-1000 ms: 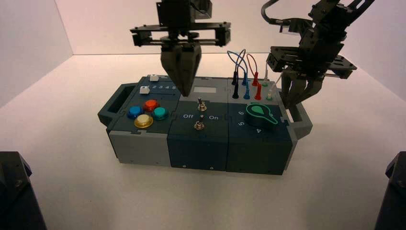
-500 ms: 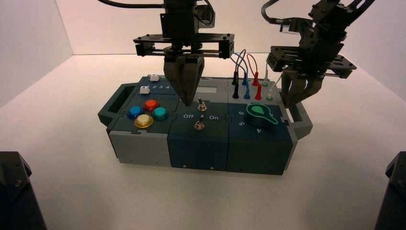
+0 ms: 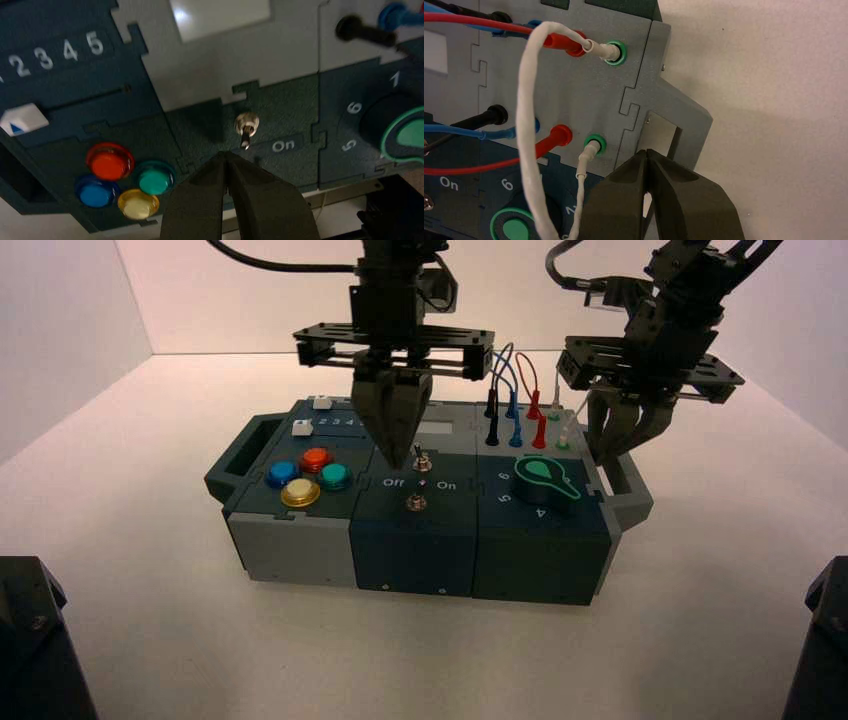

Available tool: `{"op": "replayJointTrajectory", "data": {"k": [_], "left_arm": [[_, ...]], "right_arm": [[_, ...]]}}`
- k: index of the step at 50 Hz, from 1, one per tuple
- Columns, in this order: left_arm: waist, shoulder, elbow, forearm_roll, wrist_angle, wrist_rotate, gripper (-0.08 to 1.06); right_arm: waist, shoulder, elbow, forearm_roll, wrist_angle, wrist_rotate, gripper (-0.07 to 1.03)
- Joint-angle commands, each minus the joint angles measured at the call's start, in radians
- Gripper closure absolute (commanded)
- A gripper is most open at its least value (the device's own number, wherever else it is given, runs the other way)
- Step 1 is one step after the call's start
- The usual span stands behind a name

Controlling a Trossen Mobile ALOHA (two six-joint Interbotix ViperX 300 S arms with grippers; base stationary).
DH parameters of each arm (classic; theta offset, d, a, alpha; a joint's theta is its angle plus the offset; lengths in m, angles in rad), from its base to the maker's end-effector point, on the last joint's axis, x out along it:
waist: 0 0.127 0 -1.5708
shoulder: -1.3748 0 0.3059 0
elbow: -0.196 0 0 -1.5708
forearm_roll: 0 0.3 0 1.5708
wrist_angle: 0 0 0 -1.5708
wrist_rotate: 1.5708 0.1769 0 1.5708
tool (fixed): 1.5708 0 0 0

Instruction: Flip the top switch on with the left gripper.

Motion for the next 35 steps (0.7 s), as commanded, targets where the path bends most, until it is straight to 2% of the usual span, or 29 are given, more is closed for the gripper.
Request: {"op": "replayJointTrajectory", "data": {"k": [1,5,35], "left_arm": [[-0.003,-0.005,-0.046,0.012,0.018,-0.002,1.01],[-0.003,0.000,-0.058,0.020,0.023,-0.002,1.01],[-0.035,0.026,-0.086,0.015,0.031,0.006,1.01]], "right_arm": [[0.006,0.015,0.015,-0.009,-0.006,-0.029,0.99],[0.006,0.015,0.015,-0.011,-0.006,-0.029,0.99],[0.006,0.017,0.015,-0.011,-0.011,-0.032,0.99]]}}
